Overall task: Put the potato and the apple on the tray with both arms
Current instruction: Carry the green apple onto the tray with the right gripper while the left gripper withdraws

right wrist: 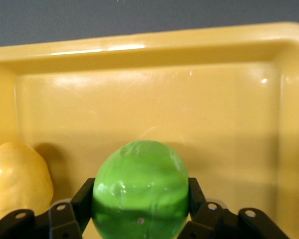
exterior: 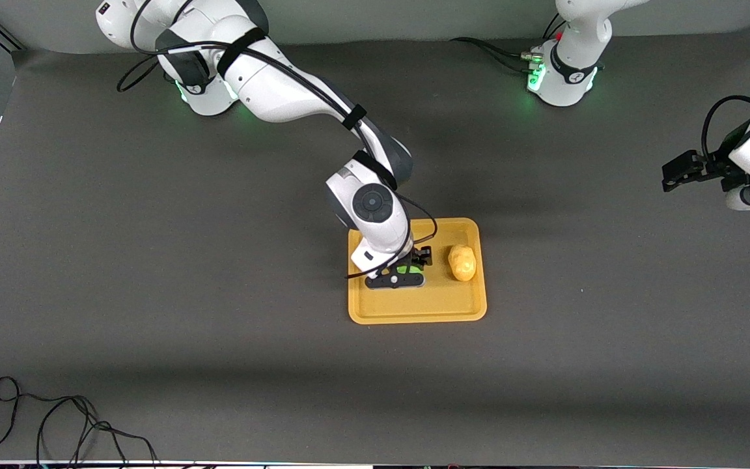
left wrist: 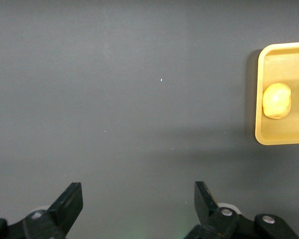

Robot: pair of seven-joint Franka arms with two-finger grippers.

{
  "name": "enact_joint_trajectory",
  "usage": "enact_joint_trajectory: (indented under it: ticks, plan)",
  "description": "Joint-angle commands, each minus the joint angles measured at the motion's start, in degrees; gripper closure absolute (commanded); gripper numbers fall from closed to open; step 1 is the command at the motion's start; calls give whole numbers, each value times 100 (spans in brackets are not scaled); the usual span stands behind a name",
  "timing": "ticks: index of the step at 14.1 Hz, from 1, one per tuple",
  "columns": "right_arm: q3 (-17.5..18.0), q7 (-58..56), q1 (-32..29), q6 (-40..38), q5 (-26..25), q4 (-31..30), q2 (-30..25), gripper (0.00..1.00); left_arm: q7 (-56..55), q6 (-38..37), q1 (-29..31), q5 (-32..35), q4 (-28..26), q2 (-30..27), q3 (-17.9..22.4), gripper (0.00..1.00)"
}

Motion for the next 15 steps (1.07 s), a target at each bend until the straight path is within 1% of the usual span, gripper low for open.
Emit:
enact_joint_trajectory:
  ticks: [1, 3, 5, 7, 9, 10, 11, 12, 15]
  plan:
    - [-30, 203, 28, -227, -204, 171, 67, 57, 132, -2, 32, -114, -205, -300, 47, 0]
    - [-30, 326, 28, -270, -230, 154, 59, 55, 132, -28, 24, -114, -205, -362, 82, 0]
    - [-30, 326, 28, -279, -221, -31, 24, 54, 132, -28, 24, -114, -214, -389, 91, 0]
    - [-30, 335, 36, -279, -221, -57, 23, 51, 132, -28, -11, -114, -223, -397, 91, 0]
    - [-30, 344, 28, -279, -195, -57, 24, 40, 132, 24, -29, -114, -327, -476, 82, 0]
    - [-30, 387, 28, -279, -195, -57, 15, 32, 132, 77, -38, -114, -424, -529, 82, 0]
    - [-30, 457, 28, -279, -204, -57, 15, 12, 132, 112, -38, -114, -468, -564, 82, 0]
    - [-30, 484, 28, -279, -221, -57, 6, 0, 132, 121, -47, -114, -495, -573, 82, 0]
    - [-38, 476, 10, -279, -230, -57, -3, 0, 132, 104, -47, -114, -557, -617, 73, 0]
